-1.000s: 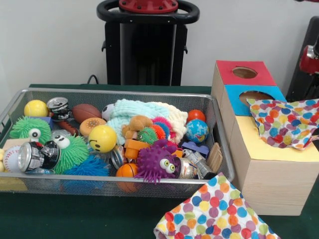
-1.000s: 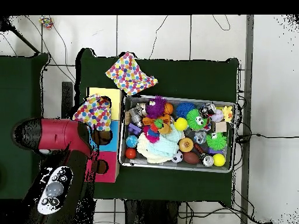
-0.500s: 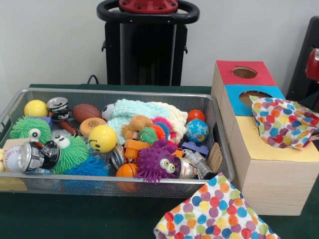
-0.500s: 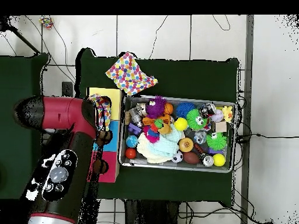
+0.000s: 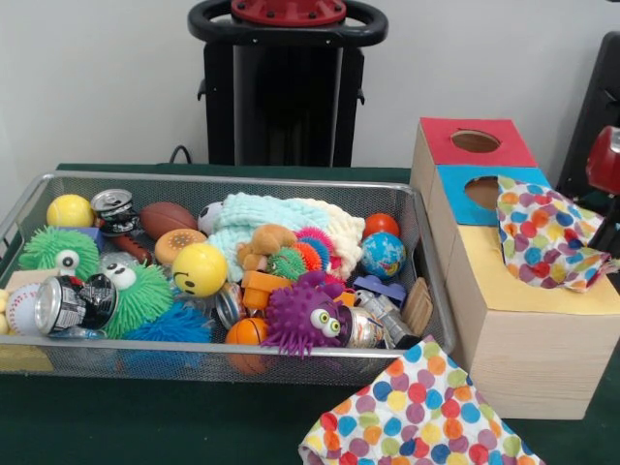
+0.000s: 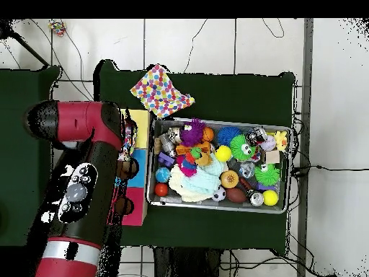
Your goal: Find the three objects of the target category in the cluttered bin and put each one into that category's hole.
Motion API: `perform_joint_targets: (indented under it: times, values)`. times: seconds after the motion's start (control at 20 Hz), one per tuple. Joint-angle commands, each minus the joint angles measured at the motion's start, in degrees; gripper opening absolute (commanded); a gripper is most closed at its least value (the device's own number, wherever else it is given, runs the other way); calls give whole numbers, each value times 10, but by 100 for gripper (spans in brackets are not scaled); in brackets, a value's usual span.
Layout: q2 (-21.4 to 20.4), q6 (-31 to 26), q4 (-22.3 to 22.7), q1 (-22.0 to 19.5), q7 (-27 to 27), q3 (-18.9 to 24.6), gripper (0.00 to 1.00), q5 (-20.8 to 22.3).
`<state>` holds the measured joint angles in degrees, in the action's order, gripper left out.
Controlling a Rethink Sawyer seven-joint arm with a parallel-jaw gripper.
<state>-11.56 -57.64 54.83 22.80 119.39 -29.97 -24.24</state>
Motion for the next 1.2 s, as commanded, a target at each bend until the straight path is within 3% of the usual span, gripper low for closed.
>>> perform_joint_targets:
  times: [0.05, 0.45, 0.8, 1.2]
  values:
    - [-15, -80, 4, -45, 41, 48, 0, 22]
    - [-48, -32, 73, -60, -5, 61, 0, 45]
    - [-87, -31, 111, -74, -41, 78, 0, 66]
    - [-55, 12, 95, -71, 9, 67, 0, 103]
